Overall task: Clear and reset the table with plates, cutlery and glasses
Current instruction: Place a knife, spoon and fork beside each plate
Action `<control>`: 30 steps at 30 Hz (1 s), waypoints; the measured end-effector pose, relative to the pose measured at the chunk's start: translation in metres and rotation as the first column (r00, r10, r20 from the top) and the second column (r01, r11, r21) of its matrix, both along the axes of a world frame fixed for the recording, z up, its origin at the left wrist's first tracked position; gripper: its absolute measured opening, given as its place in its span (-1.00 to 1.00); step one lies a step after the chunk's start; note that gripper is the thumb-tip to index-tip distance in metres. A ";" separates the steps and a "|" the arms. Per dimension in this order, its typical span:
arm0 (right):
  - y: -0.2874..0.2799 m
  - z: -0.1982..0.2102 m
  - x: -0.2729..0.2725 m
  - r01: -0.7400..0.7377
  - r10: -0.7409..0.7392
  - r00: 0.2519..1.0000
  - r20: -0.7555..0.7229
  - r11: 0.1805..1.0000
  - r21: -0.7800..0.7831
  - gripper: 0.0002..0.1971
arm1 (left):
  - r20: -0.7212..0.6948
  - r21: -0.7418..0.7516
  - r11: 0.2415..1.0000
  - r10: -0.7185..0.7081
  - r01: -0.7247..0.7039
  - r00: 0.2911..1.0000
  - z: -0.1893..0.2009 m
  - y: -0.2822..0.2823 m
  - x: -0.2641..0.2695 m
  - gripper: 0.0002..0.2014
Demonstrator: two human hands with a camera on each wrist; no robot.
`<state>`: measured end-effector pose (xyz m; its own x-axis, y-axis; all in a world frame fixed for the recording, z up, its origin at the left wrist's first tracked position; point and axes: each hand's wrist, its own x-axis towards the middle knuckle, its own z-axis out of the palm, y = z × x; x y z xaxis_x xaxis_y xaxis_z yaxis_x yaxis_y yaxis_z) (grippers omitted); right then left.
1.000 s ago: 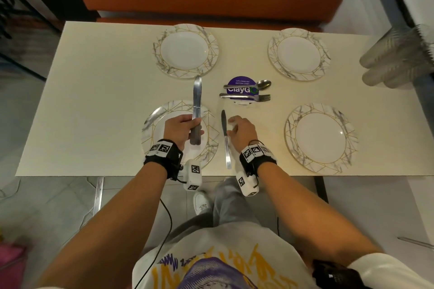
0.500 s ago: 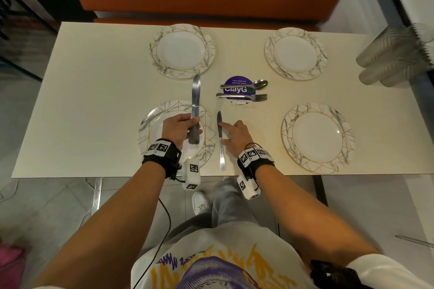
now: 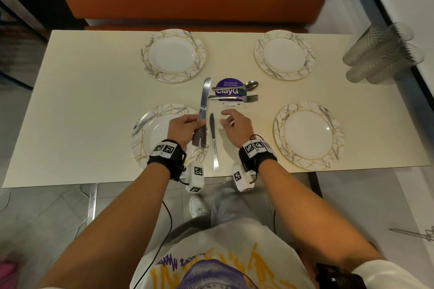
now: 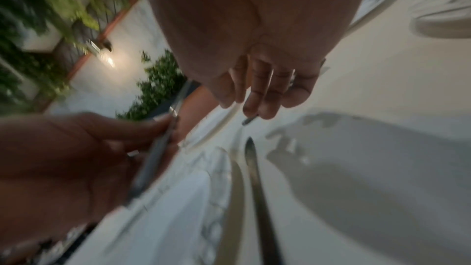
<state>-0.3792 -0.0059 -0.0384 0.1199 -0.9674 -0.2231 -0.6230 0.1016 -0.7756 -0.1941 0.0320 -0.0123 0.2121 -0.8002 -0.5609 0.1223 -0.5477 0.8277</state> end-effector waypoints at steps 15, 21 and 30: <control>-0.049 0.056 -0.119 0.281 -0.287 0.905 0.314 0.958 0.065 -0.91 | -0.081 -0.083 0.980 -0.186 0.179 0.979 0.022 -0.051 -0.139 -0.85; -0.072 0.054 -0.255 0.373 -0.382 0.875 0.298 0.924 0.088 -0.87 | -0.079 -0.035 0.981 -0.193 0.191 0.978 0.011 -0.080 -0.238 -0.79; -0.080 0.013 -0.422 0.298 -0.271 0.949 -0.160 0.936 0.185 -0.76 | -0.061 0.019 0.999 -0.034 0.035 0.998 -0.004 -0.101 -0.331 -0.84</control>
